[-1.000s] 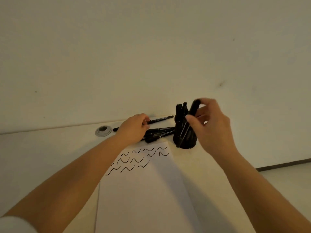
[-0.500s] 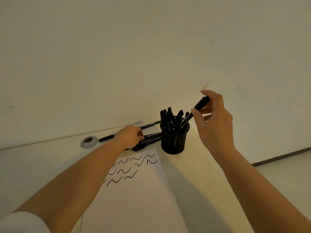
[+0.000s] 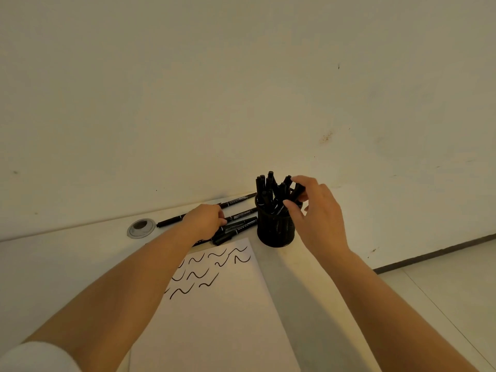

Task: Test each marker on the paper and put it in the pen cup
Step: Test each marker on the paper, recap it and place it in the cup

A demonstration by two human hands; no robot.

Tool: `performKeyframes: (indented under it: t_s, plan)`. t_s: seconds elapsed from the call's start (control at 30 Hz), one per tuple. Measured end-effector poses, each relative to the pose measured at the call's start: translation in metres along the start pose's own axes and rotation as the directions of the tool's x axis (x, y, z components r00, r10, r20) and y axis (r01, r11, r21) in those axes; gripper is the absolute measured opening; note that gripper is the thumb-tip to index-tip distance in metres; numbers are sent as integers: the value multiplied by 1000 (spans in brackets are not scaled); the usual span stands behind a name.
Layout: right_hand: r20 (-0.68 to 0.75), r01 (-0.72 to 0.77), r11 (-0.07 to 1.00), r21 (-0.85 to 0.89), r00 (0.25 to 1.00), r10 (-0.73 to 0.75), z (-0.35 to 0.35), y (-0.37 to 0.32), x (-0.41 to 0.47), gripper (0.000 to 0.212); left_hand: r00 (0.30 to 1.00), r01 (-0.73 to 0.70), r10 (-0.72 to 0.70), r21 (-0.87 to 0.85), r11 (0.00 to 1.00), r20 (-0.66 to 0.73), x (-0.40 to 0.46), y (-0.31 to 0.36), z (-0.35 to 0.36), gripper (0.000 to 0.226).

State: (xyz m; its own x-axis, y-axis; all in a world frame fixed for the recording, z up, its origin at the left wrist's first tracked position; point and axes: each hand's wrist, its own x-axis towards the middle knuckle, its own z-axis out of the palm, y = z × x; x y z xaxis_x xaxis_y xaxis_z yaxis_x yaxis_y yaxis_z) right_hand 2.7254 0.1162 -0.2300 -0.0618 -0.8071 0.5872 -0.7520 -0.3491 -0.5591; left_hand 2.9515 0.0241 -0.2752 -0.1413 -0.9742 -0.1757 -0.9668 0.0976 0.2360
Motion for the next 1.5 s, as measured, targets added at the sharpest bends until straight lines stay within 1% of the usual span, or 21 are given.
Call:
performKeyframes:
  t_s: [0.07, 0.13, 0.33, 0.43, 0.5, 0.6, 0.7, 0.77, 0.87, 0.97, 1.0, 1.03, 1.07, 1.1, 1.13, 1.17, 1.23, 1.27, 1.33, 1.43, 1.5]
  plan:
    - [-13, 38, 997, -62, 999, -39, 2, -2, -1, 37, 1000, 4, -4, 28, 1000, 1, 0, 0, 2, 24]
    - [-17, 54, 992, -111, 998, -57, 3, -3, -1, 36, 1000, 6, -5, 18, 1000, -25, -1, 0, 2, 24]
    - [-27, 76, 984, -163, 996, -81, 6, -2, -7, 34, 970, -32, -6, -151, 988, -244, -19, -4, -2, 26]
    - [-20, 68, 985, -157, 997, -72, 10, -1, -9, 34, 951, -65, -15, -246, 967, -310, -35, -9, -7, 24]
    - [-25, 66, 986, -155, 997, -71, 11, -2, -11, 36, 947, -84, -24, -317, 945, -322, -48, -11, -10, 21]
    - [-20, 63, 985, -160, 998, -67, 12, -2, -14, 39, 954, -101, -34, -425, 900, -299, -70, -10, -11, 12]
    - [1, 38, 984, -173, 999, -39, 11, -4, -16, 43, 949, -142, -25, -499, 855, -314, -91, -8, -11, 6]
    - [4, 16, 983, -184, 1000, -15, 11, -8, -16, 45, 946, -172, -7, -519, 837, -325, -105, -4, -11, 6]
    - [-8, 0, 984, -181, 1000, -2, 9, -20, -19, 48, 934, -222, 21, -532, 817, -357, -128, 1, -8, 16]
    - [-88, 50, 984, -169, 994, -66, 10, -38, -33, 45, 936, -240, 15, -605, 759, -353, -150, 4, 1, 20]
    - [-107, 74, 987, -141, 990, -90, 12, -45, -39, 41, 940, -240, 9, -639, 730, -342, -156, 4, 4, 20]
    - [-91, 84, 994, -64, 992, -90, 13, -52, -46, 33, 943, -241, 7, -669, 703, -333, -162, 4, 8, 20]
    - [-26, 58, 996, 61, 998, -56, 15, -59, -52, 23, 945, -246, 10, -693, 678, -326, -167, 4, 10, 20]
    - [89, -9, 979, 203, 996, -9, 18, -66, -58, 13, 947, -253, 19, -711, 656, -320, -173, 4, 13, 20]
    - [228, -100, 943, 318, 973, 26, 21, -74, -64, 9, 950, -260, 35, -721, 643, -312, -178, 4, 15, 19]
    - [339, -172, 909, 380, 940, 36, 25, -80, -70, 13, 952, -265, 53, -720, 642, -303, -183, 4, 17, 19]
    - [463, -255, 861, 439, 886, 26, 33, -88, -80, 17, 955, -267, 86, -705, 657, -282, -191, 3, 20, 18]
    - [492, -289, 836, 467, 870, 26, 36, -91, -84, 19, 958, -266, 98, -702, 661, -270, -194, 3, 21, 19]
    - [506, -343, 786, 515, 862, 44, 40, -94, -90, 22, 962, -259, 116, -687, 679, -248, -198, 2, 20, 20]
    - [469, -377, 746, 550, 878, 98, 43, -94, -96, 24, 961, -261, 136, -637, 725, -239, -202, -1, 21, 16]
    - [465, -406, 719, 564, 876, 130, 43, -94, -99, 24, 962, -250, 117, -614, 749, -248, -205, -1, 23, 15]
